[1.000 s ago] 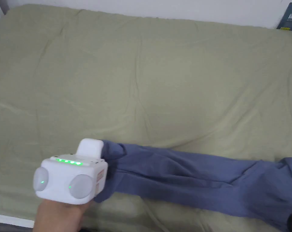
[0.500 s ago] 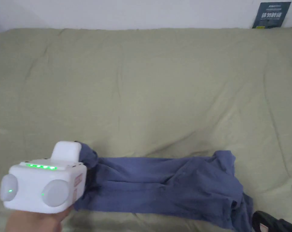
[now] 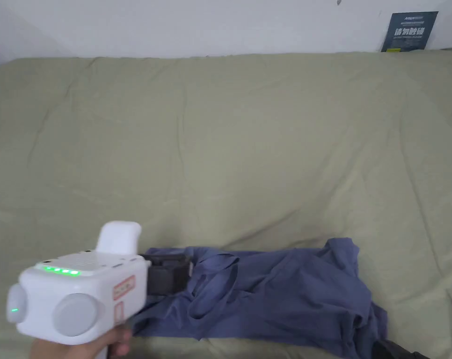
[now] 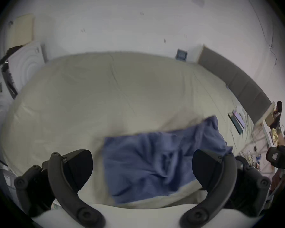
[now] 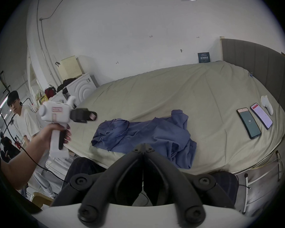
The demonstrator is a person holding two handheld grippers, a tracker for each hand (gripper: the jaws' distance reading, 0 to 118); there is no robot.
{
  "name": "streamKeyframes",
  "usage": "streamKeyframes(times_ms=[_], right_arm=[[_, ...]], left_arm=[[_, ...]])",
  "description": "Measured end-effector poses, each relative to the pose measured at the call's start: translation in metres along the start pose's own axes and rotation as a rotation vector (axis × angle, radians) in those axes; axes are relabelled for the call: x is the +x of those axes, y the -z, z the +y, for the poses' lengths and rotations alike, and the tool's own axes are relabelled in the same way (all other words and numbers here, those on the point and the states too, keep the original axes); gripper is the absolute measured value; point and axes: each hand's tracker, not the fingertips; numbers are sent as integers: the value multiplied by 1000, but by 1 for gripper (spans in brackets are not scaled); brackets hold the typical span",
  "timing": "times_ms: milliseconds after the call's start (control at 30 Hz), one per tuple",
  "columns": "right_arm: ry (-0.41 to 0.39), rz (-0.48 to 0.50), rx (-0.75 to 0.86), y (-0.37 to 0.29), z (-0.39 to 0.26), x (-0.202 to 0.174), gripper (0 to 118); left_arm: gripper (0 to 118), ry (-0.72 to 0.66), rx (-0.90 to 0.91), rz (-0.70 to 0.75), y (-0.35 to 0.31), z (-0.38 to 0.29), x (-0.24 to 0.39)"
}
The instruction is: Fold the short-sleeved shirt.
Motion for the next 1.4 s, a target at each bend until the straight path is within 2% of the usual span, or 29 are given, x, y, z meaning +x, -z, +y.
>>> streamKeyframes(times_ms=[67,100,133,167,200,233,267,367,467,600,667,733,833,967,1000,1033,1067,1100,1133,1200,1267,1333,1400], right_arm=[[-3,9,-5,3,0,-2,0],[0,13,-7,4,-1,-3,0],[3,15,-11,5,-1,-4,0],[6,17,-16,6,-1,-4,0],[5,18,-19,6,-2,-5,0],[0,17,-23,6,-2,-6,0],[-11,6,-25,5,-2,-7,0],[-2,1,-23,2,-2,-6,0],[-2,-13,-32,1,-3,-6,0],[5,-12,-33,0,-3,-3,0],[-11,-14,-33,1,-1,-4,0],[-17,-2,-33,4,0,-5,0],[-26,23,-49,14,-1,-8,0],[-45,50,-66,22,-3,-18,0],[-48,53,-67,22,-3,-21,0],[-48,58,-67,22,-4,-23,0],[-45,63,-68,21,-4,-24,0],[-42,66,-70,20,-5,-25,0],[-33,67,-73,20,-5,-25,0],[-18,65,-78,21,-6,-24,0],[-12,54,-97,24,-8,-25,0],[-28,42,-126,29,-9,-27,0],[-45,22,-144,31,-7,-31,0]], left_arm=[[118,-37,84,120,-4,-2,-26],[113,-83,80,101,0,-4,-38],[86,-163,47,-18,4,-7,-47],[20,-261,-1,-117,14,-12,-49],[9,-271,-21,-97,29,-20,-39],[9,-225,-31,-25,48,-27,-32],[9,-155,-92,-12,65,-36,-16],[9,-104,-140,-141,100,-56,37],[9,-22,-90,-158,120,-65,80],[9,-49,-118,-156,114,-65,72],[9,-53,-17,-121,77,-58,51],[9,-5,46,-47,44,-52,27],[9,-53,-23,24,26,-50,-12],[10,-58,-45,18,23,-54,-39],[23,-101,-66,-27,21,-54,-49],[55,-189,-42,-93,18,-55,-65],[106,-353,-40,-195,19,-55,-89],[118,-478,-37,-261,20,-59,-110],[118,-652,64,-340,13,-62,-137],[118,-831,30,-425,12,-74,-180],[118,-990,-1,-635,27,-93,-209],[118,-1065,-84,-865,71,-101,-191],[118,-984,-135,-906,90,-105,-171]])
